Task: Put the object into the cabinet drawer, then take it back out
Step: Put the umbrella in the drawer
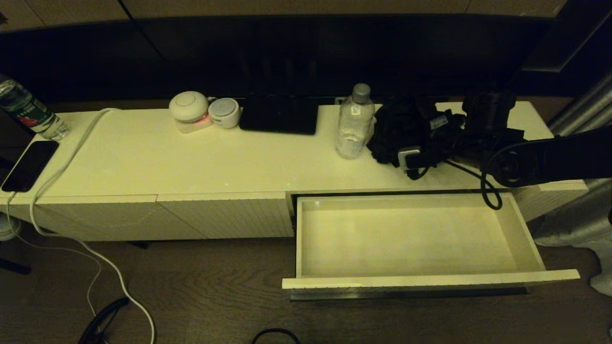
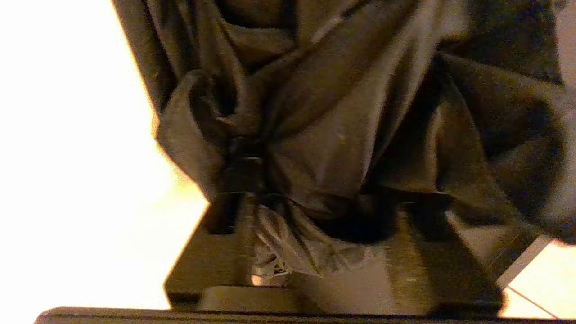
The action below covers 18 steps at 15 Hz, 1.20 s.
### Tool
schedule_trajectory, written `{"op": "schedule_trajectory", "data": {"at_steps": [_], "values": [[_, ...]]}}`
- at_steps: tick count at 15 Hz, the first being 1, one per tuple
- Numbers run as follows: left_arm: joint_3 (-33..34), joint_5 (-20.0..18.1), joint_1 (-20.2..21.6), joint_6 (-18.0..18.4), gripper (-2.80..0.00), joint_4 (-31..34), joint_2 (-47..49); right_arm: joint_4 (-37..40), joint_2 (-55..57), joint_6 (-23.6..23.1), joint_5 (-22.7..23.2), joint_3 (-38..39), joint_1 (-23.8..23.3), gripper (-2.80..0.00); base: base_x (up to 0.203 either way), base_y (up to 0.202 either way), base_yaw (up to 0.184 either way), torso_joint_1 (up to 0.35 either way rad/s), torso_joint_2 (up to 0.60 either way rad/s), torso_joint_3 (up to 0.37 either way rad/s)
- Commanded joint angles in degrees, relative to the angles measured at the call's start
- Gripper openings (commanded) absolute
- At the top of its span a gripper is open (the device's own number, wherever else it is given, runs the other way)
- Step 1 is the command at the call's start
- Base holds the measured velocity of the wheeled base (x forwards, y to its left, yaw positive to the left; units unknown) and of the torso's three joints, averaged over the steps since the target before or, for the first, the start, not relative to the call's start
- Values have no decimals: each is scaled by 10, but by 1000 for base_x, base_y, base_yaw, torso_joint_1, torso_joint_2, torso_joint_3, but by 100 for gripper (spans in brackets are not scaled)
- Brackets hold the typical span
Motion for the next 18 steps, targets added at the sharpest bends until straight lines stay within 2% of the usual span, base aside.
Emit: {"op": "schedule_trajectory", "data": {"at_steps": [1,5,8,12,18], "values": [[0,0,0,-1,-280,0,-1,-2,-4,-6,-6,1,0,-280,0,0,0,0,0,0],[0,0,0,-1,-280,0,-1,-4,-20,40,-16,13,2,-280,0,0,0,0,0,0],[0,0,0,-1,-280,-1,-1,-11,-57,56,-74,42,8,-280,0,0,0,0,0,0],[0,0,0,-1,-280,0,-1,-2,-145,125,-119,104,25,-280,0,0,0,0,0,0],[0,0,0,-1,-280,-1,-1,22,-281,243,-147,227,47,-280,0,0,0,0,0,0]]}}
